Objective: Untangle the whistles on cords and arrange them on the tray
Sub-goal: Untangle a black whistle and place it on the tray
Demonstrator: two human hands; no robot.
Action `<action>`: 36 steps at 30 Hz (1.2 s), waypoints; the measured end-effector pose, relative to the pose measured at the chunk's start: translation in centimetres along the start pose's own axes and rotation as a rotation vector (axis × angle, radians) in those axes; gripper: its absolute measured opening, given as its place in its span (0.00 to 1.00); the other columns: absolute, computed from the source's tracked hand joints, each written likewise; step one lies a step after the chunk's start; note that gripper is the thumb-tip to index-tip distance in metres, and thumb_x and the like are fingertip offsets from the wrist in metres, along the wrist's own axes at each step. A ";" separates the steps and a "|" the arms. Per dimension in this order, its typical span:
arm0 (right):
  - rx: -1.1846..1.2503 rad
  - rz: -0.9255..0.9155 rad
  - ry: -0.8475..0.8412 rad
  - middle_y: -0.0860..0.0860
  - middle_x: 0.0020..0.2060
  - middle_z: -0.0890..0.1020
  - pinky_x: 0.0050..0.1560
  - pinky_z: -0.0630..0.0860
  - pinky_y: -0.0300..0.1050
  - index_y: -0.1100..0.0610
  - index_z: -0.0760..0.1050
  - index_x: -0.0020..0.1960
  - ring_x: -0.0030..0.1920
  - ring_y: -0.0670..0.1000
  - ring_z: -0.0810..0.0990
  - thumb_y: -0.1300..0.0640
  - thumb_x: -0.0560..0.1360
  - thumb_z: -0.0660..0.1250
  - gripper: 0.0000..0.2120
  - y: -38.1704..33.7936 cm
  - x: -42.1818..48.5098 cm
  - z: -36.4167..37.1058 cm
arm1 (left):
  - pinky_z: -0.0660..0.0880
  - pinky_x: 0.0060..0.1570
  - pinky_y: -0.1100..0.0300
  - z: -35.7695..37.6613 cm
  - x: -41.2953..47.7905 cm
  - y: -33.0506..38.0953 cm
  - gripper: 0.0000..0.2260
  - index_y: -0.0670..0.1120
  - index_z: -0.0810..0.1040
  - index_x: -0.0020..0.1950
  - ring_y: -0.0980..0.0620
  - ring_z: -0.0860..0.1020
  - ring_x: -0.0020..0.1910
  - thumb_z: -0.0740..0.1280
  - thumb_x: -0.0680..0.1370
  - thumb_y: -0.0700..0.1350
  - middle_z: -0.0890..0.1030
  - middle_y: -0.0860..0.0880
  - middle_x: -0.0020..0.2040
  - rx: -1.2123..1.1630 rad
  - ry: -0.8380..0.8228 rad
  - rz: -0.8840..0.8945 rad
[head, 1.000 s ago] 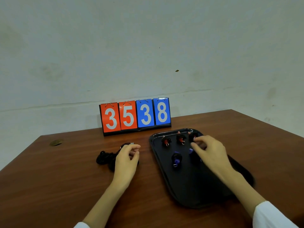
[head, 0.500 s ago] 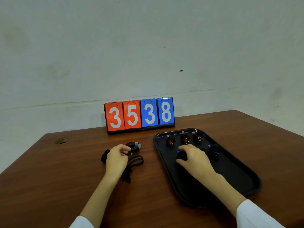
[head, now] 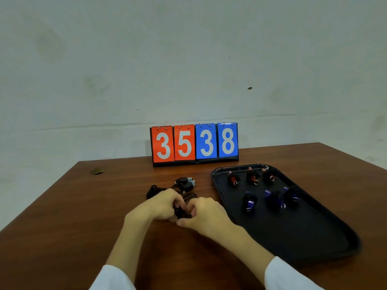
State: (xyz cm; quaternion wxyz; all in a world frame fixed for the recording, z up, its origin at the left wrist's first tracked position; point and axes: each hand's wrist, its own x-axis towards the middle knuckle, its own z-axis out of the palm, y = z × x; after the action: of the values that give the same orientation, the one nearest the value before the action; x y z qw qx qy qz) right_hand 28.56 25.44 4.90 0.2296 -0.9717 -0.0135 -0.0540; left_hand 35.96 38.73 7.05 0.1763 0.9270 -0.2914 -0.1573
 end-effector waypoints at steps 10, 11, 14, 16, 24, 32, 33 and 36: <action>0.977 0.209 0.209 0.51 0.46 0.81 0.41 0.77 0.38 0.56 0.74 0.60 0.44 0.47 0.80 0.57 0.74 0.68 0.16 2.0 0.9 -2.7 | 0.70 0.56 0.63 0.0 0.7 1.1 0.14 0.54 0.78 0.60 0.60 0.74 0.55 0.69 0.75 0.44 0.77 0.60 0.53 -0.450 0.521 0.191; 1.172 0.219 0.157 0.53 0.47 0.83 0.43 0.78 0.39 0.58 0.75 0.60 0.44 0.48 0.81 0.57 0.73 0.70 0.16 2.0 0.8 -3.0 | 0.70 0.55 0.66 0.2 0.7 1.5 0.13 0.54 0.78 0.60 0.62 0.74 0.54 0.69 0.75 0.44 0.77 0.61 0.53 -0.505 0.581 0.208; 1.478 0.237 0.100 0.54 0.42 0.84 0.42 0.78 0.40 0.60 0.76 0.57 0.43 0.49 0.80 0.59 0.70 0.72 0.16 1.8 0.5 -3.1 | 0.71 0.48 0.71 1.1 0.6 3.0 0.13 0.55 0.78 0.57 0.65 0.75 0.51 0.69 0.75 0.44 0.77 0.63 0.50 -0.522 0.646 0.271; 1.519 0.271 0.171 0.53 0.41 0.83 0.43 0.78 0.41 0.59 0.78 0.53 0.42 0.49 0.80 0.59 0.69 0.73 0.13 1.5 0.4 -2.9 | 0.74 0.48 0.70 1.7 0.5 3.6 0.13 0.57 0.77 0.57 0.63 0.76 0.51 0.70 0.74 0.44 0.78 0.61 0.50 -0.558 0.671 0.298; 1.499 0.174 0.498 0.56 0.46 0.83 0.51 0.79 0.49 0.60 0.73 0.57 0.46 0.53 0.83 0.55 0.80 0.57 0.11 0.6 0.4 -6.2 | 0.76 0.34 0.65 2.6 1.0 4.1 0.22 0.54 0.70 0.66 0.54 0.80 0.31 0.66 0.76 0.36 0.80 0.50 0.45 -0.698 0.507 0.214; 1.352 -0.020 0.581 0.49 0.29 0.70 0.20 0.57 0.34 0.57 0.68 0.46 0.21 0.43 0.58 0.52 0.81 0.53 0.11 0.5 -0.5 -13.7 | 0.78 0.33 0.62 2.1 1.4 2.9 0.05 0.47 0.80 0.47 0.50 0.82 0.36 0.67 0.76 0.38 0.82 0.44 0.45 -0.934 0.609 0.004; 1.333 -0.035 0.587 0.48 0.28 0.70 0.20 0.56 0.35 0.58 0.69 0.48 0.21 0.43 0.58 0.52 0.81 0.53 0.11 0.6 -0.6 -14.4 | 0.77 0.35 0.62 2.2 1.5 2.8 0.04 0.47 0.81 0.44 0.51 0.81 0.38 0.68 0.75 0.40 0.83 0.45 0.44 -0.904 0.627 -0.006; 1.313 -0.056 0.590 0.46 0.25 0.70 0.20 0.55 0.36 0.59 0.70 0.53 0.21 0.44 0.57 0.52 0.81 0.53 0.12 0.6 -0.9 -16.1 | 0.74 0.47 0.63 2.4 1.5 2.8 0.02 0.49 0.82 0.43 0.57 0.79 0.46 0.72 0.73 0.42 0.82 0.52 0.47 -0.813 0.617 0.012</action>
State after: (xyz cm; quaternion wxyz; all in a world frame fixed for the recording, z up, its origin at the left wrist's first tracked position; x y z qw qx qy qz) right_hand 26.10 17.73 18.83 0.7589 -0.5774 -0.0057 -0.3010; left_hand 34.87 35.11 5.81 0.6016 0.7849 -0.1464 0.0242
